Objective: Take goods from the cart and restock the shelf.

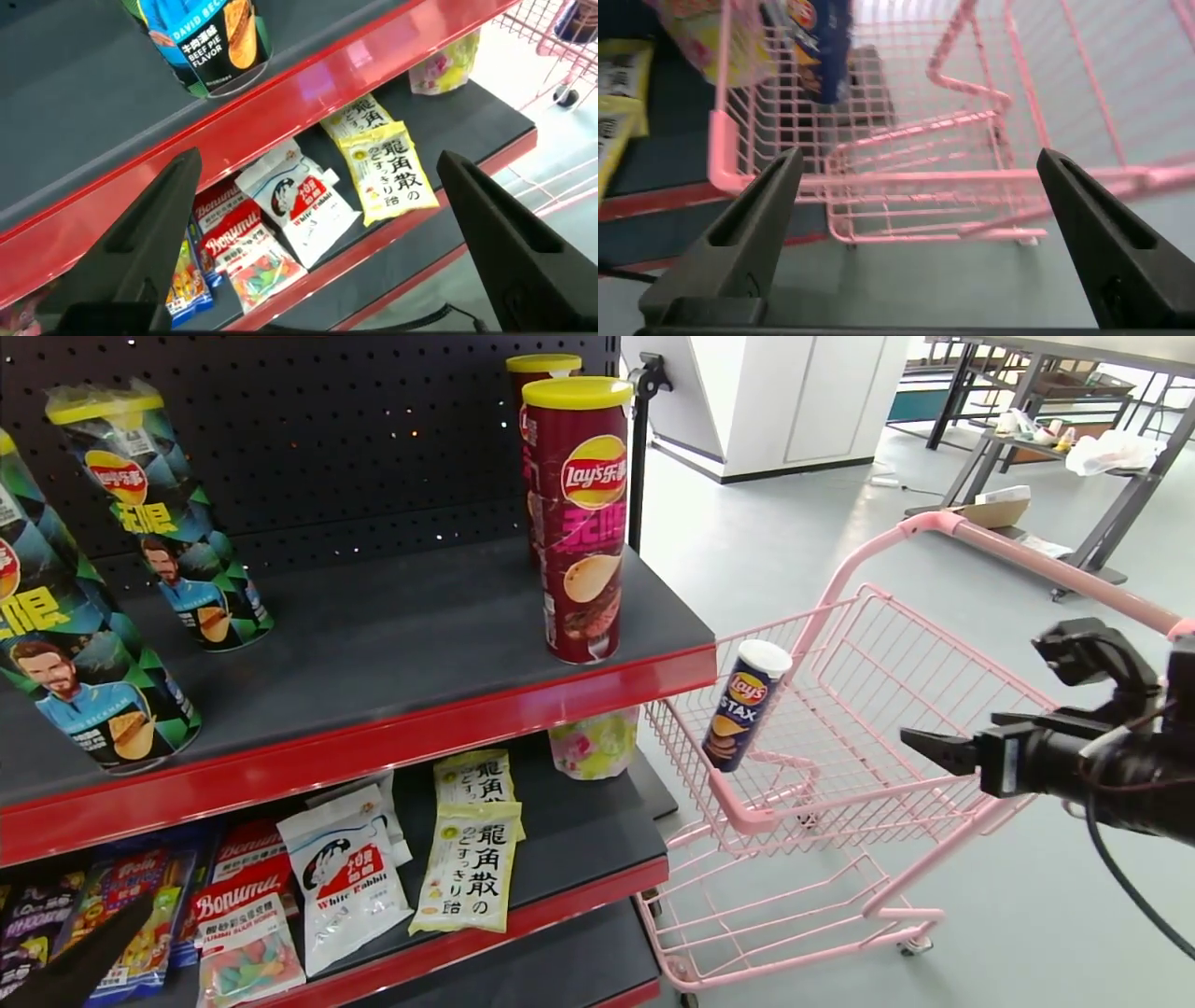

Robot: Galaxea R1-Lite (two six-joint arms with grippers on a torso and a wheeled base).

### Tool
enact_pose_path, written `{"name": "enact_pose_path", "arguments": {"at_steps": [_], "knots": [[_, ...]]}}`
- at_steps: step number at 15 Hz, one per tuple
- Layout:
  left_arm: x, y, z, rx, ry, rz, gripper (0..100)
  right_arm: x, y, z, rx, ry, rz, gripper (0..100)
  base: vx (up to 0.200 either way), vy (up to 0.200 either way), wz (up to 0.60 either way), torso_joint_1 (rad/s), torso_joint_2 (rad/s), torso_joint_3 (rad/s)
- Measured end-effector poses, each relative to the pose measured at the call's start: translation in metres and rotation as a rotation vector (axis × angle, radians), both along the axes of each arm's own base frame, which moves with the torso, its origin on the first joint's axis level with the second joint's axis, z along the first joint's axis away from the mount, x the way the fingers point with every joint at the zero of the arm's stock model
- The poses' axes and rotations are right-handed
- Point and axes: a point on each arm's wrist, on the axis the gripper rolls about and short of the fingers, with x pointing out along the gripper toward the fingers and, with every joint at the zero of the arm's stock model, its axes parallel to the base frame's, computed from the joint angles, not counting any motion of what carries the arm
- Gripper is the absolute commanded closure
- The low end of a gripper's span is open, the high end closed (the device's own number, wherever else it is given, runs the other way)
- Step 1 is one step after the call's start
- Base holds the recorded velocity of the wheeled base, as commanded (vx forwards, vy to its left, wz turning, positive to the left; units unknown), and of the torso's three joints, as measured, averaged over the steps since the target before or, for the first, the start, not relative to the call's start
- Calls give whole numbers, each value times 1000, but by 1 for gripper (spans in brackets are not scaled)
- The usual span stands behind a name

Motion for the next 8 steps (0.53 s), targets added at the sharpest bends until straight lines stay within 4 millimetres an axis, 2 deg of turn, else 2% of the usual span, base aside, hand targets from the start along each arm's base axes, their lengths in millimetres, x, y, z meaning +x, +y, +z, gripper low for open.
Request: {"name": "enact_pose_path", "arguments": {"at_steps": [4,6,8], "knots": [[8,-3,5,-36,23,-76,0,53,15,-32,104,-46,217,0,0,0,0,0,0,0],[13,-4,8,-39,32,-81,0,74,19,-50,131,-24,258,0,0,0,0,0,0,0],[17,-5,10,-37,43,-80,0,96,23,-58,151,-24,294,0,0,0,0,0,0,0]]}}
